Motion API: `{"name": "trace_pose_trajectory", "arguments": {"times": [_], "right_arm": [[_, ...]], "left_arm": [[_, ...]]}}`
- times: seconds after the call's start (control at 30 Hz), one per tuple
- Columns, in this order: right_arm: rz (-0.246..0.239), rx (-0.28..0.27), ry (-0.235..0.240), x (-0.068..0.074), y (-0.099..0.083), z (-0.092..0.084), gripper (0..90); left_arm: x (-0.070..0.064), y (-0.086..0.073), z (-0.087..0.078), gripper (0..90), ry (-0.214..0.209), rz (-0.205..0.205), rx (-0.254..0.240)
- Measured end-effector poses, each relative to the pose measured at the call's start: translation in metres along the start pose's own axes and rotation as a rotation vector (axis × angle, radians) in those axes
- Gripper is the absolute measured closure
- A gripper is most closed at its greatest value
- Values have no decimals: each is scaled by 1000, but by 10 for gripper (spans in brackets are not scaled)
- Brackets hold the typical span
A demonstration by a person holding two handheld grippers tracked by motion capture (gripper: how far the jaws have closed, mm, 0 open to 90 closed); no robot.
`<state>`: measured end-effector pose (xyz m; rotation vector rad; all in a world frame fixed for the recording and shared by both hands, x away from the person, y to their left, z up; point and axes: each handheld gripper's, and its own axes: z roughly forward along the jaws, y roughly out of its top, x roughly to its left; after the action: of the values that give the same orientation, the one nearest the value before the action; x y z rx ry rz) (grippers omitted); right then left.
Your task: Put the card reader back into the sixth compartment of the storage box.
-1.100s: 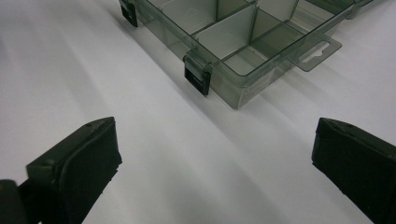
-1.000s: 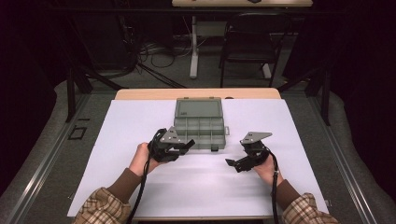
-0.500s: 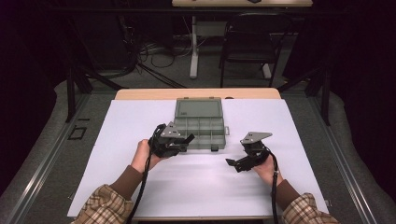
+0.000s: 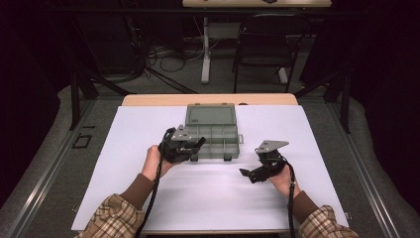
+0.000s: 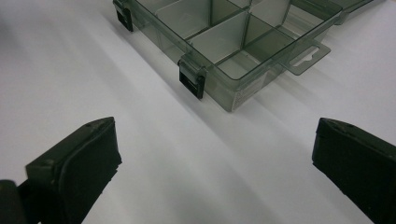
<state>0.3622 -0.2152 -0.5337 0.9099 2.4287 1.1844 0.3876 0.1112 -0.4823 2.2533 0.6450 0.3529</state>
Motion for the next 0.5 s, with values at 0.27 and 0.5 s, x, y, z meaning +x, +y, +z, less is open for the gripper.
{"name": "trace_pose_trajectory", "arguments": {"times": [0.27, 0.5], "right_arm": [[0, 8, 1, 1, 0, 0, 0], [3, 10, -3, 1, -1, 0, 0]], "left_arm": [[4, 1, 4, 736, 19, -27, -3], [8, 1, 8, 736, 25, -48, -3]]}}
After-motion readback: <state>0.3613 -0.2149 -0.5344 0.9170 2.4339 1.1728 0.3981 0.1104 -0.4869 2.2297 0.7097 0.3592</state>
